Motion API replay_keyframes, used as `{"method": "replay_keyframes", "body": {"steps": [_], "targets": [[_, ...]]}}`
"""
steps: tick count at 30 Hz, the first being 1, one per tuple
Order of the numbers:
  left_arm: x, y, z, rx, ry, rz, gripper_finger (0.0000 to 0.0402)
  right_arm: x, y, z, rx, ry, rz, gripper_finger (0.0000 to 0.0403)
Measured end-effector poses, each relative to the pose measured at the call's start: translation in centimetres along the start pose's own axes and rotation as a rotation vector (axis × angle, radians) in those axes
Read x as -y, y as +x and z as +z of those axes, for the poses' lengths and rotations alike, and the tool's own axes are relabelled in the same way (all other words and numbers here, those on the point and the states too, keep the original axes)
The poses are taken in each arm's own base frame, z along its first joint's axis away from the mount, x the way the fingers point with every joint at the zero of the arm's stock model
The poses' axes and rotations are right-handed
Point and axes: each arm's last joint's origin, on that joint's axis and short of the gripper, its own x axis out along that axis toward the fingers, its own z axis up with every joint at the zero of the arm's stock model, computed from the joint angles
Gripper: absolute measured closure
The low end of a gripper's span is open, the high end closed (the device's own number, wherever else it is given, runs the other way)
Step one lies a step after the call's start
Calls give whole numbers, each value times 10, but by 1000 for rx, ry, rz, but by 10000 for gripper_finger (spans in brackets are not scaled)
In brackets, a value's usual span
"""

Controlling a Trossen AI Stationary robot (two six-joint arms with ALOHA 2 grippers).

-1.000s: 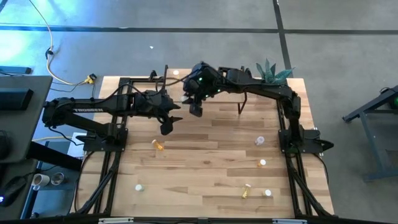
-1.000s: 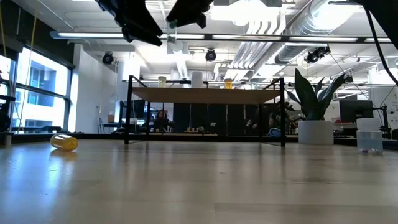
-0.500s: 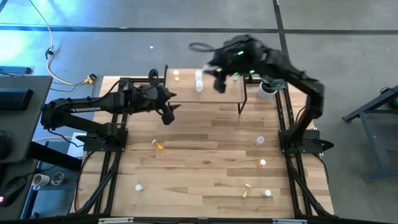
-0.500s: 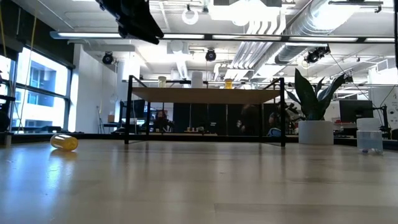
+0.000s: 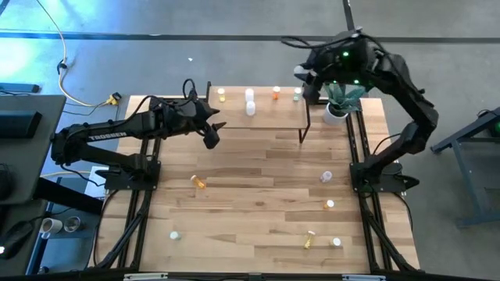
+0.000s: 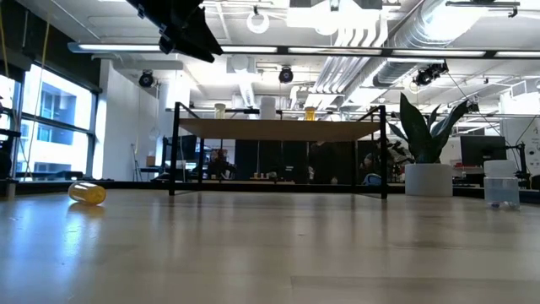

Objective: Pick and place medicine bottles onto shelf by color
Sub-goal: Put the top blue medicine bottle on the shelf aligned with the other blue medicine bottle

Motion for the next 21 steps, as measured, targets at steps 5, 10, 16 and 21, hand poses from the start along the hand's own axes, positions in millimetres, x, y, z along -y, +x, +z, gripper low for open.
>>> {"method": "replay_keyframes", "body": {"steps": [5,10,16,21], "targets": [[-1,0,0,-2,-2,7,167,-2,39,-31,-65,26,33,295],[-1,0,0,-3,-2,8,167,-3,55,-71,-34,111,9,295],[-1,0,0,-3,-2,8,168,-5,64,-111,-9,171,-25,295],[-1,0,0,-4,-2,8,167,-10,81,-136,-43,195,-28,295]]}}
